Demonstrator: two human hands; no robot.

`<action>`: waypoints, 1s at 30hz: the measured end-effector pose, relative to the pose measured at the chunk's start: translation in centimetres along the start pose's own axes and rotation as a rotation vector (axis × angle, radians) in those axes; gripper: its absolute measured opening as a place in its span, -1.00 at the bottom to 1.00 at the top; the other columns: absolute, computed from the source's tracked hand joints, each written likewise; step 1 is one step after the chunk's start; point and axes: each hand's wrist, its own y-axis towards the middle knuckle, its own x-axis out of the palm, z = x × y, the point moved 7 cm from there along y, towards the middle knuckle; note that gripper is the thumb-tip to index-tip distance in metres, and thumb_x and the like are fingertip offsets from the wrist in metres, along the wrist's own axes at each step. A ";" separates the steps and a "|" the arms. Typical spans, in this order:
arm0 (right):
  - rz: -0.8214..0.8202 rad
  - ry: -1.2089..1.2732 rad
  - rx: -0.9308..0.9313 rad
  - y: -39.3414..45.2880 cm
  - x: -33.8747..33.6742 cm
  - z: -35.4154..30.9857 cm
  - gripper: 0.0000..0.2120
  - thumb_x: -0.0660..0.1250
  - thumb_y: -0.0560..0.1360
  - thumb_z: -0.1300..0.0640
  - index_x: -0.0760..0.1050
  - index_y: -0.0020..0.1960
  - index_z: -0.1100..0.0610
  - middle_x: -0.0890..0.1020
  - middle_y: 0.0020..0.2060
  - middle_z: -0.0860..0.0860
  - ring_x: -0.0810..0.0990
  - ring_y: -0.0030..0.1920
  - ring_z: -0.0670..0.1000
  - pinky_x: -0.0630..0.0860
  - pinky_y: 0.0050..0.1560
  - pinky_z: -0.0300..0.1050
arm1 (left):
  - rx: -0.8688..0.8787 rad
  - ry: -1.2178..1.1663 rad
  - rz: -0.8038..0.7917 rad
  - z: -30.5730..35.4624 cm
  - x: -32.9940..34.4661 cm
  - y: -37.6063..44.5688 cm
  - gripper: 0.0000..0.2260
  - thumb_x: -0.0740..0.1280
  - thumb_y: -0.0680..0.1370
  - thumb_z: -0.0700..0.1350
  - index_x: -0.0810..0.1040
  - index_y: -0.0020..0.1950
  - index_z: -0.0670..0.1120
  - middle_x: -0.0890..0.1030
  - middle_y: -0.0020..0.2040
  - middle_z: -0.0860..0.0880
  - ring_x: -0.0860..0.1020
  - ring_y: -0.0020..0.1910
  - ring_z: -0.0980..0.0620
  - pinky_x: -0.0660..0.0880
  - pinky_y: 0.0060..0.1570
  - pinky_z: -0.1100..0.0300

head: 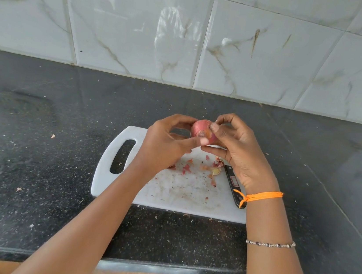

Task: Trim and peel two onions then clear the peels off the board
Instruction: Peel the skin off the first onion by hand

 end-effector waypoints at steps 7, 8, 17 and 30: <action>0.047 0.010 -0.073 0.0 -0.3 -0.6 -0.86 0.23 0.57 0.30 0.56 -0.04 0.21 0.66 -0.12 0.13 0.69 -0.12 0.03 0.61 -0.17 -0.17 | 0.017 -0.028 0.047 0.0 -0.4 0.0 -0.58 0.53 0.36 -0.15 0.57 0.19 -0.04 0.64 0.00 0.05 0.66 -0.15 0.08 0.62 -0.07 0.09; 0.066 -0.009 -0.098 0.1 -0.4 -0.7 -0.88 0.25 0.55 0.32 0.57 -0.04 0.23 0.67 -0.12 0.14 0.69 -0.12 0.03 0.61 -0.17 -0.17 | 0.023 -0.016 0.053 0.1 -0.4 0.0 -0.59 0.53 0.36 -0.14 0.57 0.19 -0.04 0.64 -0.01 0.06 0.66 -0.15 0.09 0.62 -0.05 0.09; 0.144 -0.225 -0.284 0.3 -0.1 -1.4 -0.82 0.41 0.42 0.39 0.57 -0.18 0.12 0.68 -0.23 0.01 0.70 -0.18 -0.01 0.63 -0.20 -0.15 | 0.043 0.030 0.120 0.4 -0.9 -0.1 -0.63 0.57 0.30 -0.07 0.62 0.08 -0.02 0.66 -0.09 0.08 0.65 -0.19 0.11 0.61 -0.07 0.08; 0.167 -0.326 -0.396 0.2 -0.3 -1.7 -0.85 0.39 0.41 0.43 0.58 -0.20 0.20 0.66 -0.24 -0.02 0.66 -0.24 -0.15 0.56 -0.22 -0.31 | 0.014 0.026 0.107 0.1 -1.0 0.0 -0.60 0.59 0.27 -0.05 0.64 0.07 -0.07 0.68 -0.13 0.04 0.65 -0.23 0.06 0.63 -0.12 0.06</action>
